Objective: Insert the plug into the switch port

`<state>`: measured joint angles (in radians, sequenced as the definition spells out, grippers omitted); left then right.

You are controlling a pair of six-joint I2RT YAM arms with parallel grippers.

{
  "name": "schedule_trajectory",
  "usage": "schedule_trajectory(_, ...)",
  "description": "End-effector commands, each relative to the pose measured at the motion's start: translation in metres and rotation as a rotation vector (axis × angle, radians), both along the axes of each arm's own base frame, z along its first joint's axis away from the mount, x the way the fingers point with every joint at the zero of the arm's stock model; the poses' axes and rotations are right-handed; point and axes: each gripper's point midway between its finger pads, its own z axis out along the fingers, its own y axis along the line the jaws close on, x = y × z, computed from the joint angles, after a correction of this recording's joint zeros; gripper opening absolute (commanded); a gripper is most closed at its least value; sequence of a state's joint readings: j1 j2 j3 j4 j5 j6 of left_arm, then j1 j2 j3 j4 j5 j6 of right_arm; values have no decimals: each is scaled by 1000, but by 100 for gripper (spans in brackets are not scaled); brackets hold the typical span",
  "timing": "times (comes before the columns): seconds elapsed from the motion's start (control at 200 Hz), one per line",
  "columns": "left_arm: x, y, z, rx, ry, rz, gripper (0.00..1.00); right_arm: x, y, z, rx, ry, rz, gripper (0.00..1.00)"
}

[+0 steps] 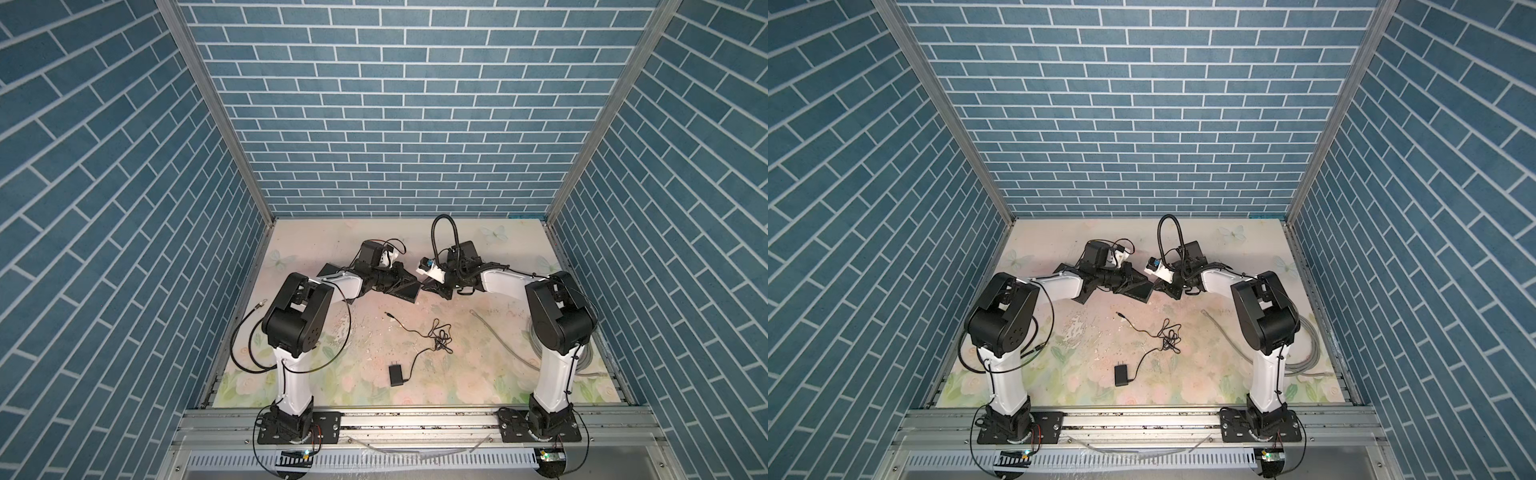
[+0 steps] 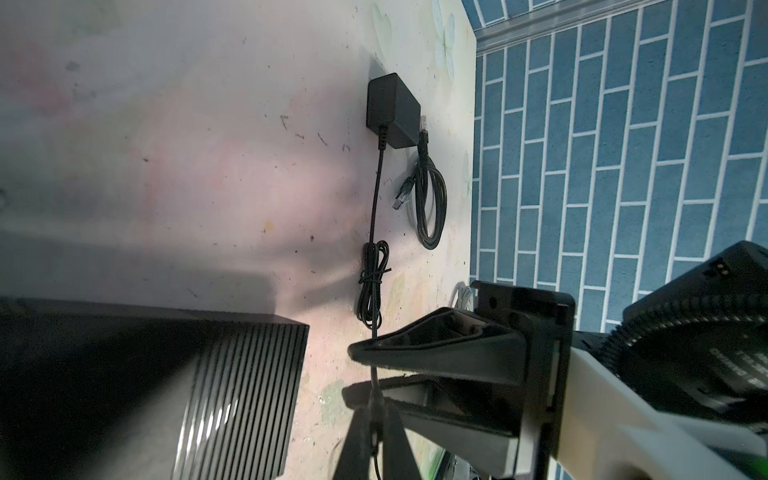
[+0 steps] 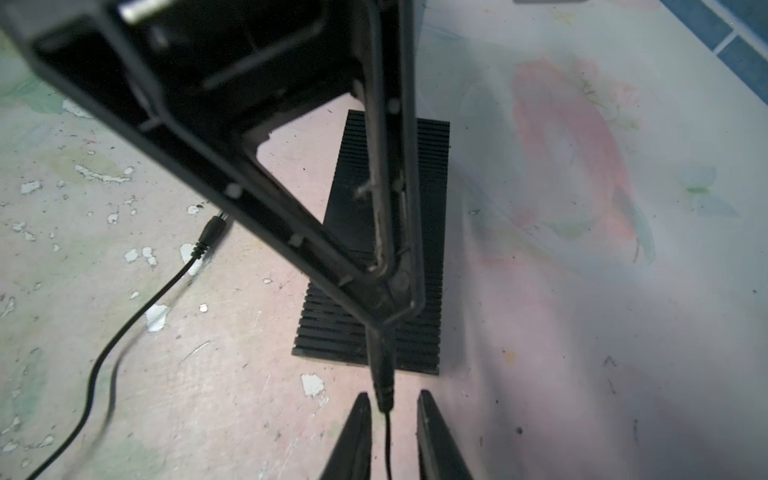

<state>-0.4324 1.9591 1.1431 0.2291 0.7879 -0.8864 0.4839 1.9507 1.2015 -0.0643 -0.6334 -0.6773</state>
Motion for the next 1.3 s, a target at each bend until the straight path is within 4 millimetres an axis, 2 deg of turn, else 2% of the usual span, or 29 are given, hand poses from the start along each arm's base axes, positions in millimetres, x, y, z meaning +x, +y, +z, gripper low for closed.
schedule_trajectory(0.0, 1, -3, 7, -8, -14, -21, 0, 2, 7, 3, 26, -17, 22, 18)
schedule_trajectory(0.115, 1, -3, 6, -6, -10, -18, 0, 3, 11, 8, 47, -26, 22, 15)
schedule_trajectory(0.35, 1, -3, 7, -6, -10, -18, 0, 3, 16, 12, 67, -31, 34, 15)
schedule_trajectory(0.495, 1, -3, 5, -7, -6, -18, 0, -1, 19, 15, 76, -33, 48, 19)
schedule_trajectory(0.615, 1, -4, 6, -9, -7, -20, 0, -3, 20, 15, 78, -28, 55, 14)
schedule_trajectory(0.745, 1, -3, 6, -10, -8, -17, 0, -4, 21, 15, 79, -27, 64, 4)
schedule_trajectory(0.905, 2, 1, 2, 1, 2, -3, 0, -6, 20, 17, 81, -29, 63, 0)
schedule_trajectory(0.925, 3, 3, 1, 6, 3, 3, 2, -7, 20, 18, 81, -30, 63, 0)
schedule_trajectory(1.02, 10, 20, -1, 50, 1, 54, 36, -10, 15, 14, 47, -14, 63, 0)
schedule_trajectory(1.085, 15, 39, 1, 121, -17, 89, 53, -16, 6, 8, -15, 6, 72, 0)
schedule_trajectory(1.14, 19, 61, 2, 237, -46, 119, 61, -21, -4, 1, -79, 32, 81, 0)
schedule_trajectory(1.235, 23, 102, -6, 522, -94, 135, 66, -30, -21, -9, -192, 111, 95, 0)
schedule_trajectory(1.295, 27, 115, -12, 636, -115, 113, 69, -35, -24, -6, -201, 150, 100, 0)
